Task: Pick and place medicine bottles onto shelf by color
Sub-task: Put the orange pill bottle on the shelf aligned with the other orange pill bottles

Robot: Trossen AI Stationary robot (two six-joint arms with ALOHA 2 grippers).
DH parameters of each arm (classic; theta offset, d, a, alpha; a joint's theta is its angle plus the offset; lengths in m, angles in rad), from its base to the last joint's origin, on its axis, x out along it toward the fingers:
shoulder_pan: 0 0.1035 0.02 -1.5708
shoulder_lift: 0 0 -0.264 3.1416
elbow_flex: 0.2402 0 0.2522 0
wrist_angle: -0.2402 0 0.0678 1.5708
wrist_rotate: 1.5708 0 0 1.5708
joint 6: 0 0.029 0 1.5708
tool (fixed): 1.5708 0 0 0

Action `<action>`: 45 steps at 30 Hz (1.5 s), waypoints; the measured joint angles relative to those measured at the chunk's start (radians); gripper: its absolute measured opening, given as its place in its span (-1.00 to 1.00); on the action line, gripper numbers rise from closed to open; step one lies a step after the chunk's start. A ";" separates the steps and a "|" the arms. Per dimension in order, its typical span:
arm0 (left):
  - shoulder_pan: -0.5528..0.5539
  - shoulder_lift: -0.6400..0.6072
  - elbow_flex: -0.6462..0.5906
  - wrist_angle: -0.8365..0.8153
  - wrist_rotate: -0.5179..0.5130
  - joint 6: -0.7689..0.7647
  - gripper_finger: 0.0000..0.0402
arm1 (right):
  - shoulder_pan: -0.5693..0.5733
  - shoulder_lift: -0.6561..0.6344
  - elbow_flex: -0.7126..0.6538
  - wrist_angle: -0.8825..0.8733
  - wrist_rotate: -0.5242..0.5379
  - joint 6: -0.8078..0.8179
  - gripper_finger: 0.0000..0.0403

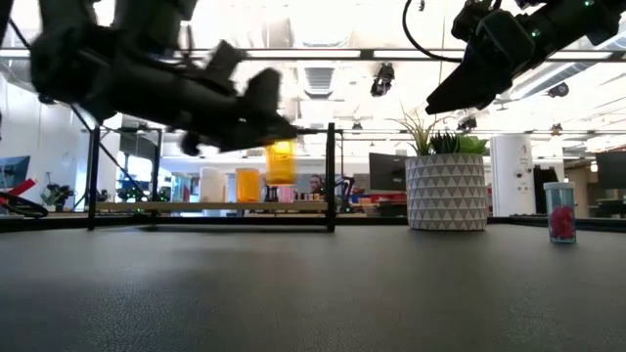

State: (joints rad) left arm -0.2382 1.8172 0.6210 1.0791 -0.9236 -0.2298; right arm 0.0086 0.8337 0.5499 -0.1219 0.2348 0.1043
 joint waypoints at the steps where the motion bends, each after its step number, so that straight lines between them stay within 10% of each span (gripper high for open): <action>1: -0.001 -0.031 -0.032 -0.002 -0.034 0.000 0.02 | 0.000 0.000 0.000 0.000 0.000 0.000 0.10; 13: 0.050 -0.227 -0.210 -0.051 -0.361 -0.001 0.02 | 0.000 0.000 0.000 0.000 0.000 0.000 0.10; 45: 0.351 -0.090 -0.162 -0.047 -0.145 -0.132 0.02 | 0.000 0.000 0.000 0.000 0.000 0.000 0.10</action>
State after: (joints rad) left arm 0.1124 1.7267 0.4588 1.0321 -1.0688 -0.3618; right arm 0.0084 0.8339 0.5499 -0.1217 0.2352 0.1043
